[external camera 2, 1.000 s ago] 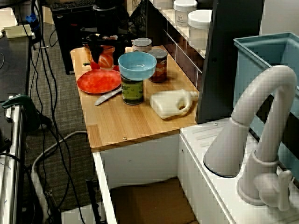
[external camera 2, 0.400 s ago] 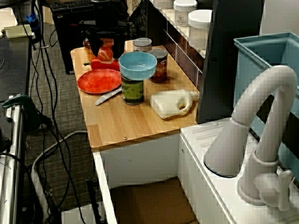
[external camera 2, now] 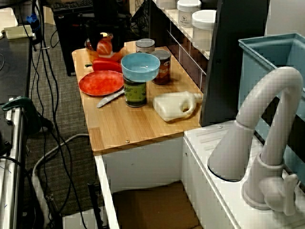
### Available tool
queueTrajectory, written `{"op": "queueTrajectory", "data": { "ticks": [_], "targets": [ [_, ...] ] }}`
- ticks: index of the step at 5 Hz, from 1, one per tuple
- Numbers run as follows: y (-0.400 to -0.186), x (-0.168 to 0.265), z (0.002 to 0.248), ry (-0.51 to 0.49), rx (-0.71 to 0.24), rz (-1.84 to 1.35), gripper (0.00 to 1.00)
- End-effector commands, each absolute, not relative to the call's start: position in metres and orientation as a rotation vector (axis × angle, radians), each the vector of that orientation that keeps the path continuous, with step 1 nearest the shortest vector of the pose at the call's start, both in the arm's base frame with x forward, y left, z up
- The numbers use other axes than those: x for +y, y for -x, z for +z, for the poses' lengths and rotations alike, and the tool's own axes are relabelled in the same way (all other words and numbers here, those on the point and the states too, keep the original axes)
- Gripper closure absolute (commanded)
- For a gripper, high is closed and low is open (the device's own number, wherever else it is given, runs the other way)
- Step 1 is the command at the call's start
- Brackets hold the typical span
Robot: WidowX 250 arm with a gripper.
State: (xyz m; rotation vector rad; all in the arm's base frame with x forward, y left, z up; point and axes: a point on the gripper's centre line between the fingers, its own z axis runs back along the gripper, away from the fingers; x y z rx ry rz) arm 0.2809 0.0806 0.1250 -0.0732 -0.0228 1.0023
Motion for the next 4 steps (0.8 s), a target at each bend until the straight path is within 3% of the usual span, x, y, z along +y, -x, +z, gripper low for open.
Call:
{"op": "queueTrajectory", "data": {
  "ticks": [1,4],
  "targets": [
    [-0.284,0.089,0.160,0.119,-0.093,0.988,1.00],
    [-0.289,0.062,0.168,0.156,-0.103,0.969,1.00]
  ]
}}
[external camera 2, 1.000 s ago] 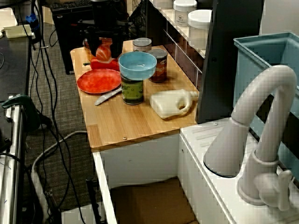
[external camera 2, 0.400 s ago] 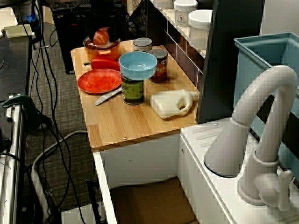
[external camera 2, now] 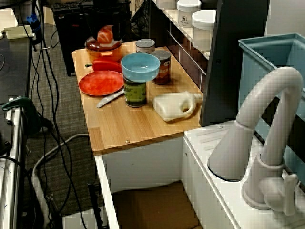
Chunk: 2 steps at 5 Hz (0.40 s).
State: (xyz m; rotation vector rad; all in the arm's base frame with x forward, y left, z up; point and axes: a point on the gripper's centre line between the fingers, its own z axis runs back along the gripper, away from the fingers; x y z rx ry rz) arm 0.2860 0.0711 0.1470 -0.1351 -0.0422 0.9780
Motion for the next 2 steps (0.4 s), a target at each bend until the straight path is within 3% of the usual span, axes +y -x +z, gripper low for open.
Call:
{"op": "queueTrajectory", "data": {
  "ticks": [1,2],
  "targets": [
    [-0.2924,0.0471,0.1673,0.155,-0.120,0.966,1.00],
    [-0.2973,0.0388,0.1617,0.148,-0.123,0.970,1.00]
  ]
}}
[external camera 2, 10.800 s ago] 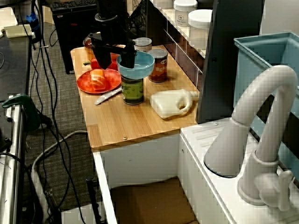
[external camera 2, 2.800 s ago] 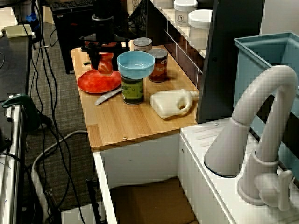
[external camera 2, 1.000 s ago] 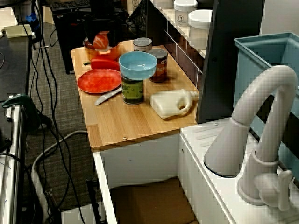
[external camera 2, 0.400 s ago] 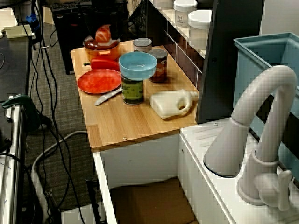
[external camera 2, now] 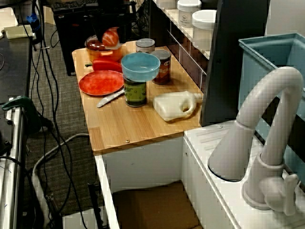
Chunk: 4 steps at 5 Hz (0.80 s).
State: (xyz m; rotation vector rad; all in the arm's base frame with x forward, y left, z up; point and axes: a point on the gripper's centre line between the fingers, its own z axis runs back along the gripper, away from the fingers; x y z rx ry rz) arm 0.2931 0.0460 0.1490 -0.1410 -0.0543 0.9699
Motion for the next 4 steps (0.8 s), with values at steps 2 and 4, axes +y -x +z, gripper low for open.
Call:
{"op": "queueTrajectory", "data": {
  "ticks": [2,4],
  "targets": [
    [-0.321,0.029,0.156,0.131,-0.126,0.981,1.00],
    [-0.325,0.031,0.154,0.131,-0.130,0.984,1.00]
  ]
}}
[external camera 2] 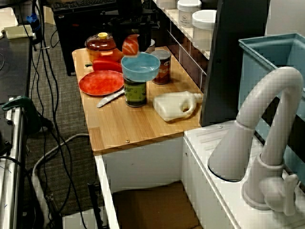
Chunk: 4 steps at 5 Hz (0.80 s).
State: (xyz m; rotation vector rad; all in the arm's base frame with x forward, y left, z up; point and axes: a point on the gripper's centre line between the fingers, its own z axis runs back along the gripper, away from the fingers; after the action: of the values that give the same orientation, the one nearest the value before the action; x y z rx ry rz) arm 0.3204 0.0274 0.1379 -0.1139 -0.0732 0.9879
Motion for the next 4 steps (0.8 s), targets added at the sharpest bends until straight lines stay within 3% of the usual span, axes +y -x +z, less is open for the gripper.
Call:
{"op": "queueTrajectory", "data": {
  "ticks": [1,4],
  "targets": [
    [-0.3196,0.0336,0.1522,0.130,-0.133,0.983,1.00],
    [-0.3126,0.0346,0.1425,0.117,-0.132,0.990,1.00]
  ]
}}
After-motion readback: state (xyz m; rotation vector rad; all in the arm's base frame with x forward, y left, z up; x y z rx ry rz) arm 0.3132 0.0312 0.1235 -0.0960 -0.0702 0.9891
